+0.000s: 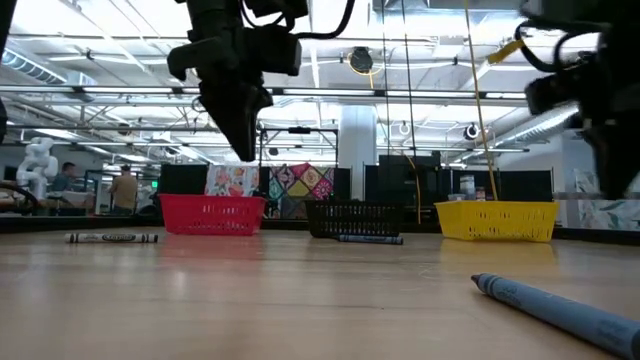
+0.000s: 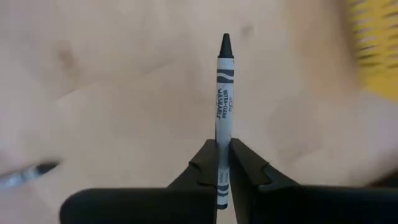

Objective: Sort crayons
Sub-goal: Put the black crayon into the yellow bin

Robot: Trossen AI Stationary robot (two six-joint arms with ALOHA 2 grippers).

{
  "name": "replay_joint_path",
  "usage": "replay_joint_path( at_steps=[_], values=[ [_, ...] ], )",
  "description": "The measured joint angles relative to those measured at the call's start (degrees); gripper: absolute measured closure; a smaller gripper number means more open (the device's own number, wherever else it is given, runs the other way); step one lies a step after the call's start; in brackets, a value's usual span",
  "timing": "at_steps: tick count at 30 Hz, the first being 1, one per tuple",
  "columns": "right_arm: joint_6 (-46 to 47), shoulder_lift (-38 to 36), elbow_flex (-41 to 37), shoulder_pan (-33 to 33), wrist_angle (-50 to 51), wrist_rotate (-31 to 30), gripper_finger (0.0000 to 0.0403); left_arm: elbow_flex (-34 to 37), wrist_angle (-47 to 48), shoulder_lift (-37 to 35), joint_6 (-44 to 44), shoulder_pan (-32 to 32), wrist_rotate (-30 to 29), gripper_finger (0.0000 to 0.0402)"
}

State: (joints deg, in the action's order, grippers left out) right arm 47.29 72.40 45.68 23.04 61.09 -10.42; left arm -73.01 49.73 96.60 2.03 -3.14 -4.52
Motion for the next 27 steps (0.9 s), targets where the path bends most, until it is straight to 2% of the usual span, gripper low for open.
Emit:
replay_joint_path(
  at_steps=[7, 12, 17, 20, 27],
  values=[
    [-7.17, -0.02, 2.80, -7.44, 2.95, -3.74, 0.0403, 0.00, -4.92, 0.00, 10.50, 0.12, -0.22, 0.0362],
    [-12.17, -0.02, 3.60, -12.75, 3.01, -4.85, 0.0403, 0.00, -10.19, 0.00, 10.52, 1.07, -0.34, 0.0362],
    [-15.95, -0.04, 3.60, -17.77, 3.27, -5.10, 0.0403, 0.00, -10.72, 0.00, 10.81, 1.68, -0.43, 0.0362],
    [-17.32, -0.04, 3.60, -20.32, 3.26, -7.41, 0.0403, 0.00, -10.93, 0.00, 11.99, 1.87, -0.34, 0.0362],
    [-24.34, -0.04, 3.60, -27.31, 1.63, -7.56, 0.0403, -0.04, -12.52, 1.37, 13.51, 2.90, 4.04, 0.0362]
  ],
)
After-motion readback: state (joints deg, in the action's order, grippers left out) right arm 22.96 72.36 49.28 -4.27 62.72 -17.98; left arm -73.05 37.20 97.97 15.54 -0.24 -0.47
